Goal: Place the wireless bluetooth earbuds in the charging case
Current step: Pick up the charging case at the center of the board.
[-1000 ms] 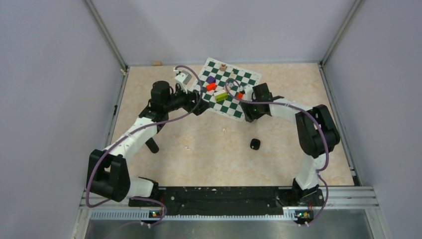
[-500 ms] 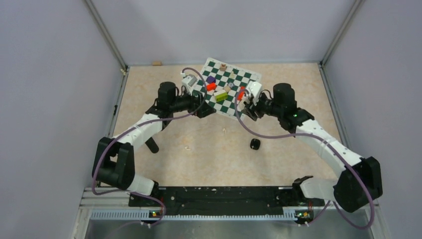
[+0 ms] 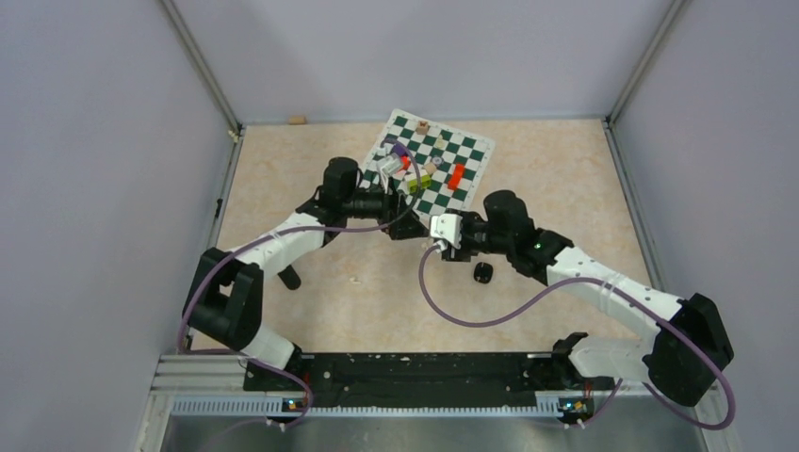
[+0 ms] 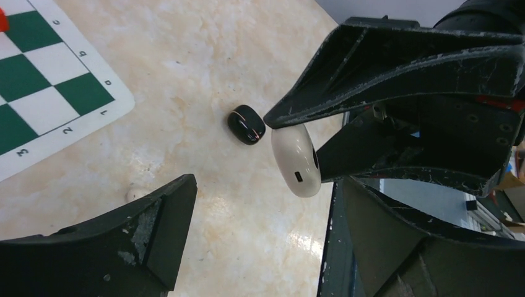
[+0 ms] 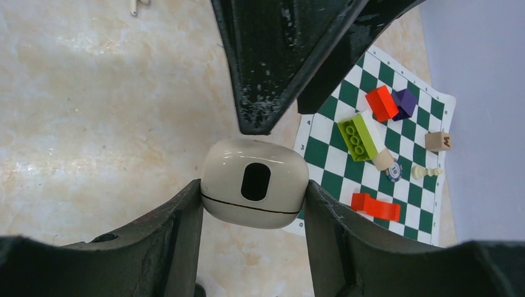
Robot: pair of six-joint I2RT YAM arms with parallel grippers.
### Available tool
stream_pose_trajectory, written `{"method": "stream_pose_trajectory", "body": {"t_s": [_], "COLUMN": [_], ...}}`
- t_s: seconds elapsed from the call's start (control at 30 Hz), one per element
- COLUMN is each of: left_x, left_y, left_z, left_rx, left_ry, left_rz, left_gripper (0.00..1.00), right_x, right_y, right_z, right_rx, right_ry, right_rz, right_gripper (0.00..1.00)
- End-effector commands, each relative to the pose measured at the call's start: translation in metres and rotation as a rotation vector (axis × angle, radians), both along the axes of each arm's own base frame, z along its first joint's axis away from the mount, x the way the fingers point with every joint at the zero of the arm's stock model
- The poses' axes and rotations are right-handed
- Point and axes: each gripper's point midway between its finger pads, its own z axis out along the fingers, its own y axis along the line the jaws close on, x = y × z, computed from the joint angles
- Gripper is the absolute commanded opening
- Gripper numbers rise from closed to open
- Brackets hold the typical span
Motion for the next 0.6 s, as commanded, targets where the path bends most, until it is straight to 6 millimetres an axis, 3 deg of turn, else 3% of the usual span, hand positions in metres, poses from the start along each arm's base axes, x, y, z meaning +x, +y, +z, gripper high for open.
{"method": "stream_pose_trajectory", "body": {"t_s": [0.0,0.33,0.57], "left_x": [-0.012,-0.022,-0.019], "left_y": [-0.012,-0.030,-0.032], "left_z": [0.006,-0.003,-0.004], "left_rx": [-0.028,-0.018,-0.025], "left_ry": [-0.004,0.074,0.088], "left_rz": [-0.114,-0.198,-0.192], "left_gripper": [0.91,0.76,0.53], "right_x": [0.004,0.001,0.002], "right_y": [0.005,0.010,0.013], "right_z": [0.020,0.015,0.008], "right_rx": [0.028,0.007,-0.018], "right_ry": [-0.097,-0.116,-0.127], "right_rz": [0.014,0.024,0.017], "right_gripper": [0.19,0.19,0.19]}}
